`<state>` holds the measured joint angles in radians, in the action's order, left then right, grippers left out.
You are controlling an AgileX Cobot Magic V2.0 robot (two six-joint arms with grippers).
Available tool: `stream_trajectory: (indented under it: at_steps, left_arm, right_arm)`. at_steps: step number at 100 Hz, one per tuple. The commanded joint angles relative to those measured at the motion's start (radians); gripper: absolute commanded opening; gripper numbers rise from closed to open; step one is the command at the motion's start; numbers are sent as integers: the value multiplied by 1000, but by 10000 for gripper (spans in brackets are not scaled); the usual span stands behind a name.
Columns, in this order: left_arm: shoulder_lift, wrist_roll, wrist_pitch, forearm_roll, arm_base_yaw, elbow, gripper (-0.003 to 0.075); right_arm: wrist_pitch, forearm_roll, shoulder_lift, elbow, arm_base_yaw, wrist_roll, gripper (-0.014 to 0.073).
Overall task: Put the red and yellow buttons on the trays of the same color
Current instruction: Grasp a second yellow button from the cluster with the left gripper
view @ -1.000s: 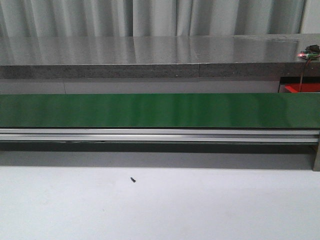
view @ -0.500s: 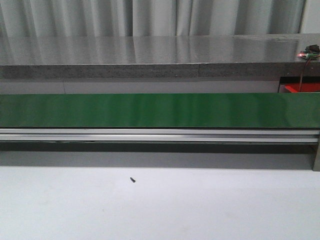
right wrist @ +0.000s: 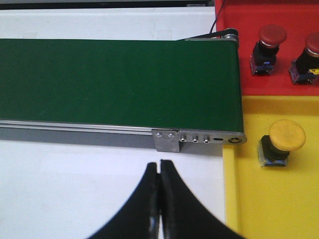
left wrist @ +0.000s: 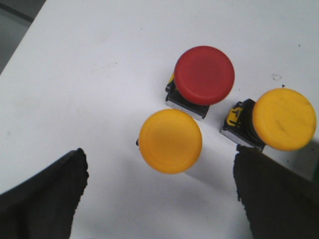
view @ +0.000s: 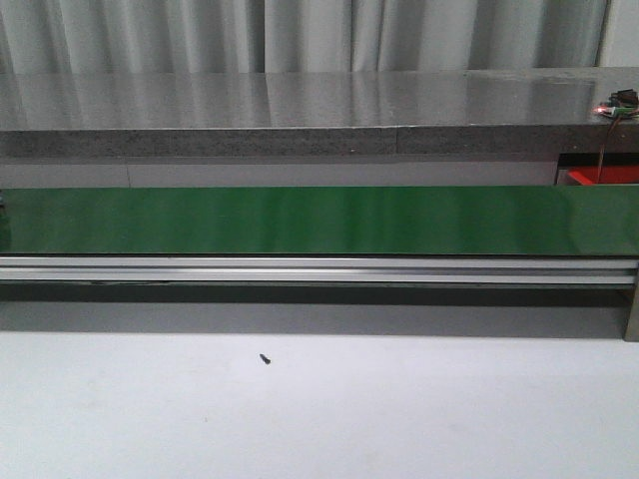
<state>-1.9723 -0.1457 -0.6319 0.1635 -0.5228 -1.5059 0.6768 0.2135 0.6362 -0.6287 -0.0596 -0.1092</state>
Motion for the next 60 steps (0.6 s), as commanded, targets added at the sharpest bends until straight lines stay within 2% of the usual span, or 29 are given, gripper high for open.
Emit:
stream_trajectory:
  at_steps: [1,40,49,60]
  left_arm:
    - [29,-3,80,27,-2,-32,586]
    - [-21,-3,160,68,0,-32,575]
    - [-23,-3,165,73,0,-32,507]
    - [-23,-3,160,73,0,-32,364]
  right_arm:
    - [-64,10,-2,-26,2,-6,-67]
    - [-63,14,-2,-26,2,-6,-67]
    - [-63,14,-2,-26,2,-6,-67]
    - [-63,20,-2,-26,2,-6,-67]
